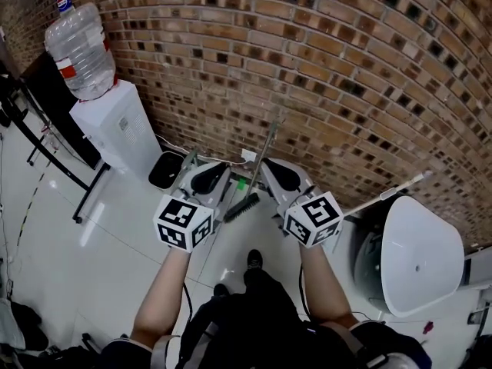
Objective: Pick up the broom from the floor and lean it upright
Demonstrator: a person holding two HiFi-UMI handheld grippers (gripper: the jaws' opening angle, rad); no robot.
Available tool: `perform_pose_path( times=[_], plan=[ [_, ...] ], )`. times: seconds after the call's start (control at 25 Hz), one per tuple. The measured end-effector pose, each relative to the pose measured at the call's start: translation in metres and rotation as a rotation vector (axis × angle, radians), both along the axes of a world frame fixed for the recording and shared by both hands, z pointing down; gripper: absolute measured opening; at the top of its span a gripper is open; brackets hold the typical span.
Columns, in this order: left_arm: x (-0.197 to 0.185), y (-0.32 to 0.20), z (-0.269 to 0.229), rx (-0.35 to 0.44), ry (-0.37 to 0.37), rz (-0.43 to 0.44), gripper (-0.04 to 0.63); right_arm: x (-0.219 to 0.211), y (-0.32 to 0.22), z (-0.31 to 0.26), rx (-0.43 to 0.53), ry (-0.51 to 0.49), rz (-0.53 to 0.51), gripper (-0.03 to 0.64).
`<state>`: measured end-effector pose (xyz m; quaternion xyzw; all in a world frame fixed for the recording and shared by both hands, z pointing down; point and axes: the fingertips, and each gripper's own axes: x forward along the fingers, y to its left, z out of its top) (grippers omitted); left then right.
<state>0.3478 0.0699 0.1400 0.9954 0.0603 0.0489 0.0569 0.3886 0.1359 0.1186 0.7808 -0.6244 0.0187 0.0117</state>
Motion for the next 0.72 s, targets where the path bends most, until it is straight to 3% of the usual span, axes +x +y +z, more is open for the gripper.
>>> perform_pose_path(
  times=[0.72],
  plan=[
    [-0.008, 0.008, -0.017, 0.015, 0.031, 0.016, 0.032, -0.012, 0.000, -0.018, 0.019, 0.021, 0.005, 0.003]
  ],
)
